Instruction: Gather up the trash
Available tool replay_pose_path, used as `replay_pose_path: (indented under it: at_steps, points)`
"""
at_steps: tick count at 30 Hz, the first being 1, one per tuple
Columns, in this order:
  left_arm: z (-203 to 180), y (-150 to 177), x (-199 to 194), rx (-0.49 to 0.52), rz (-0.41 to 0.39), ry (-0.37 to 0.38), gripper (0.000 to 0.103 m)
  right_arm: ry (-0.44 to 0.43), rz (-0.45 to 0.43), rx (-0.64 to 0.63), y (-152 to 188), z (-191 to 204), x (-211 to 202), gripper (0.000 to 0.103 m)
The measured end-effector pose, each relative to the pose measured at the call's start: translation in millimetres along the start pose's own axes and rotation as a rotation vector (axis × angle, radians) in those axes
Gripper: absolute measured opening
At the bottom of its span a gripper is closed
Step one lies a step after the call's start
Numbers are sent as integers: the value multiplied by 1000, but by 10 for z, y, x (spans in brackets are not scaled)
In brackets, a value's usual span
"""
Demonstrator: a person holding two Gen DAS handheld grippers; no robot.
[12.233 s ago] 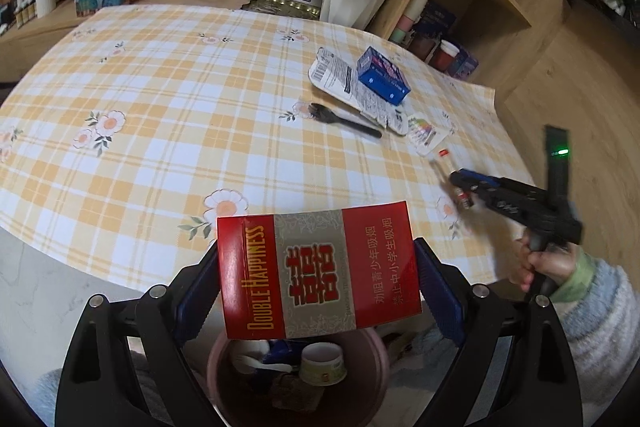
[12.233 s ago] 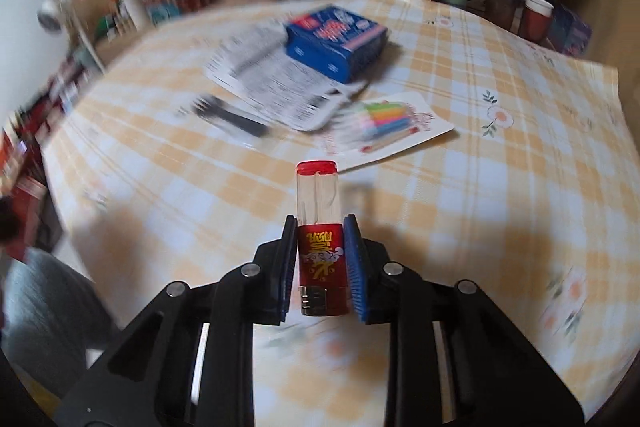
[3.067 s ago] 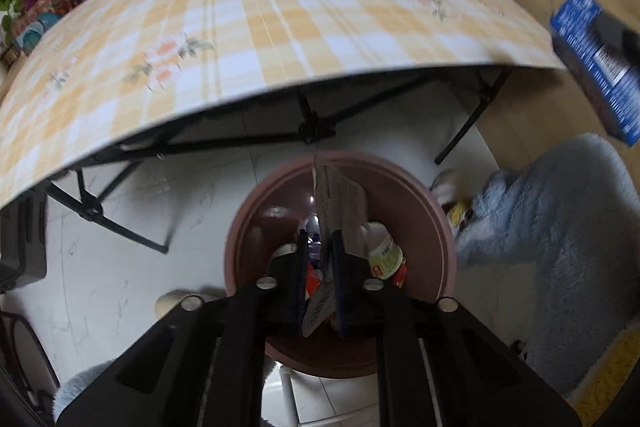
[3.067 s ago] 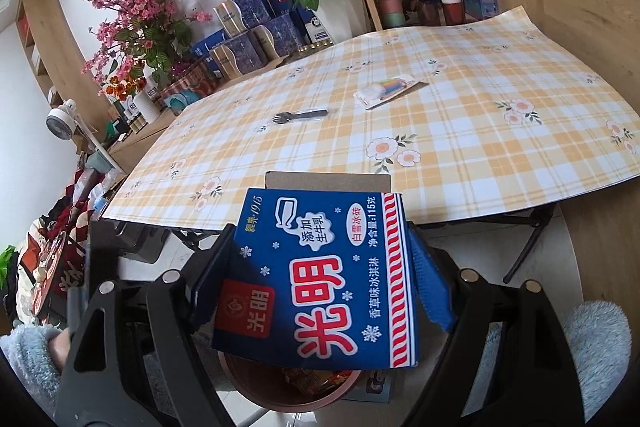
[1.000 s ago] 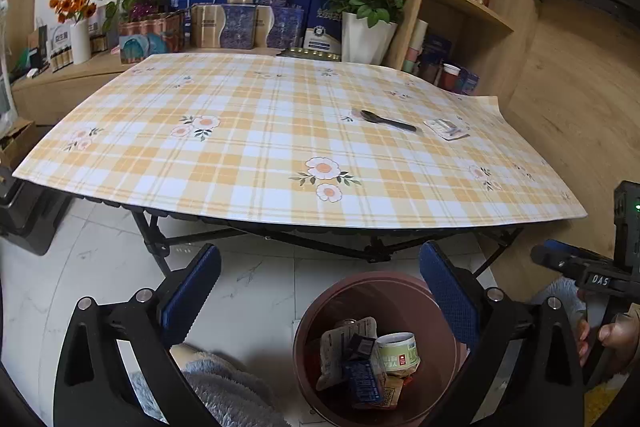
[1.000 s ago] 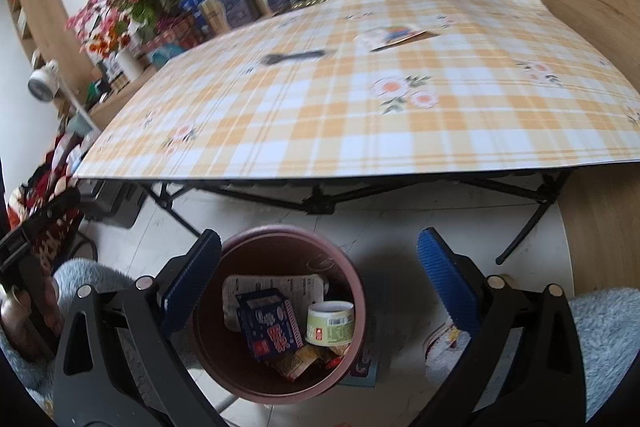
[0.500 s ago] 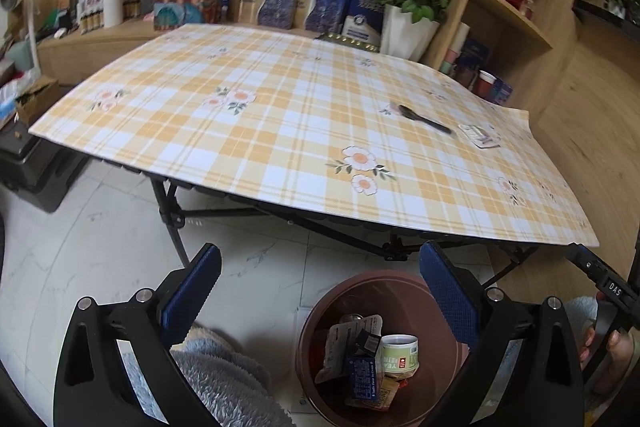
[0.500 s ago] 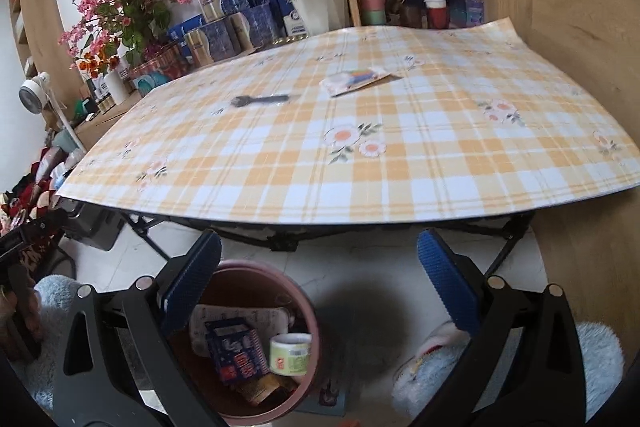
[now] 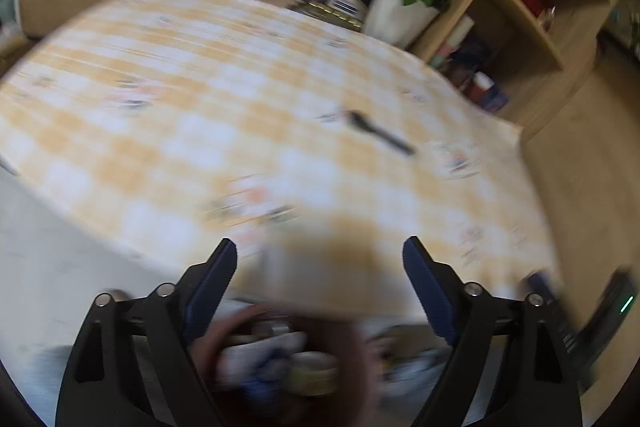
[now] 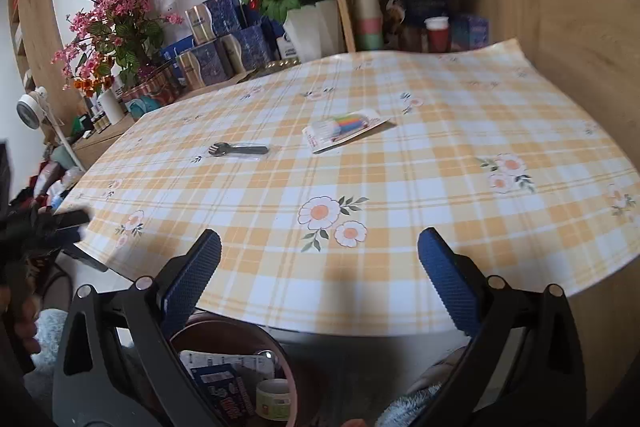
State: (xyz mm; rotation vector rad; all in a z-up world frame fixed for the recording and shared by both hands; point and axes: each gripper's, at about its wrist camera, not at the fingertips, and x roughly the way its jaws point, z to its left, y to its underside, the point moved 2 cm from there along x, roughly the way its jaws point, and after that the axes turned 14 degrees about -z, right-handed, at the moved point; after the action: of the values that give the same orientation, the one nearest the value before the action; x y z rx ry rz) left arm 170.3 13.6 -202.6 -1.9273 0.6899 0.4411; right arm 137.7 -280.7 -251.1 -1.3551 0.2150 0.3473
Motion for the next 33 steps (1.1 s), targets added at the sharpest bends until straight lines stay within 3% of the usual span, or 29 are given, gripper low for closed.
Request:
replay_pose_path:
  at_steps: [4, 9, 15, 17, 20, 26, 29, 33]
  points:
    - [-283, -141, 543, -130, 87, 31, 62, -1, 29, -5, -78, -54, 116, 97]
    - [-647, -299, 1188, -104, 122, 16, 61, -41, 13, 11, -257, -155, 111, 97]
    - [-632, -494, 1723, -137, 134, -73, 61, -2, 2, 21, -376, -431, 101, 97]
    - [-686, -523, 1837, -79, 133, -97, 61, -1, -2, 46, -405, -540, 101, 97]
    - [-900, -500, 1968, 111, 113, -134, 61, -3, -3, 61, -430, -642, 101, 97]
    - [-1167, -408, 2110, 302, 93, -107, 61, 15, 34, 59, -382, -701, 178, 97]
    - [-1247, -380, 2177, 372, 85, -113, 61, 19, 52, 68, -348, -693, 221, 97]
    - [-1272, -432, 2279, 367, 75, -130, 61, 24, 69, 65, -322, -641, 274, 97]
